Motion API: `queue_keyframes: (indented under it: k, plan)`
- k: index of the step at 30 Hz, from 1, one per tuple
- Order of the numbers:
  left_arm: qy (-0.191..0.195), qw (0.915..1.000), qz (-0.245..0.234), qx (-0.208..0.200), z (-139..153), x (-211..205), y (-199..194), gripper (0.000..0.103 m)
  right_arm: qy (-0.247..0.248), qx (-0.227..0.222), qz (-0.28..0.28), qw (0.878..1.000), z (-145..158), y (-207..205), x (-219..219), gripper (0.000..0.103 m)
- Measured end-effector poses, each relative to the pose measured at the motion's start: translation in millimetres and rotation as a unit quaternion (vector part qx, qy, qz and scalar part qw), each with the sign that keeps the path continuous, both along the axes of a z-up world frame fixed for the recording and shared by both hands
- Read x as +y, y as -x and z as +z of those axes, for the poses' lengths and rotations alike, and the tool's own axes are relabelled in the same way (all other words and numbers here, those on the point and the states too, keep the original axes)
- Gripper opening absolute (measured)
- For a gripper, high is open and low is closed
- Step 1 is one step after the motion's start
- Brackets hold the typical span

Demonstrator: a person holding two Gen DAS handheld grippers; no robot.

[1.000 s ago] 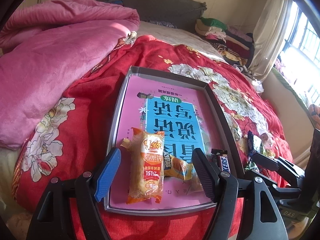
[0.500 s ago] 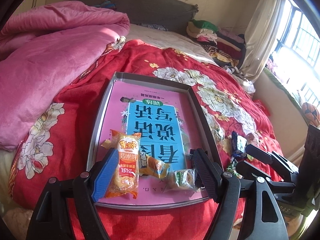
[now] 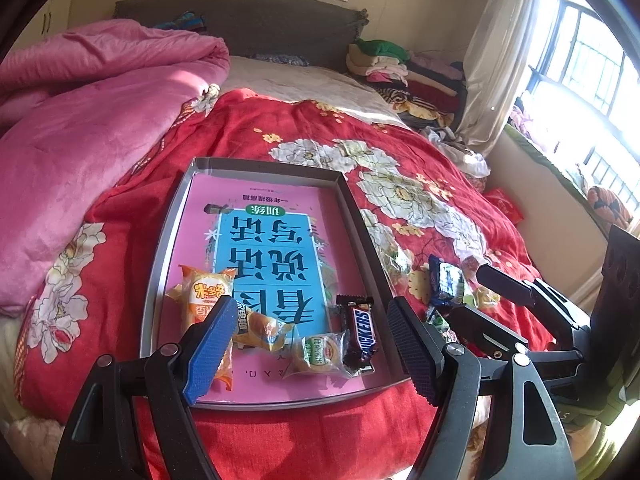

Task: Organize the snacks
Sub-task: 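Move both open tools back to the snack pile beside the tray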

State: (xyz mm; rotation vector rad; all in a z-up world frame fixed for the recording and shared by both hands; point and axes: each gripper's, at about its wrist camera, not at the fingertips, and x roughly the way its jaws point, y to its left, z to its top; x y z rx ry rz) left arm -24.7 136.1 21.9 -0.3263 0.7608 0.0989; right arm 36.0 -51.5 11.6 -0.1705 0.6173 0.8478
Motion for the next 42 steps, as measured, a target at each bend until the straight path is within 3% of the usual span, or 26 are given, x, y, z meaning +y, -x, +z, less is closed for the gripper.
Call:
queue_keyframes:
  k: [24, 42]
  plan:
    - [-0.014, 0.9988, -0.046, -0.009, 23.4, -49.4, -1.4, 0.079, -0.021, -0.056, -0.033, 0.998, 33.9, 1.4, -50.1, 0.078]
    - [-0.029, 0.9968, -0.075, 0.001, 30.4, -84.4, -9.7, 0.079, -0.059, -0.045, -0.11, 0.991, 42.4, -31.0, -111.5, 0.078]
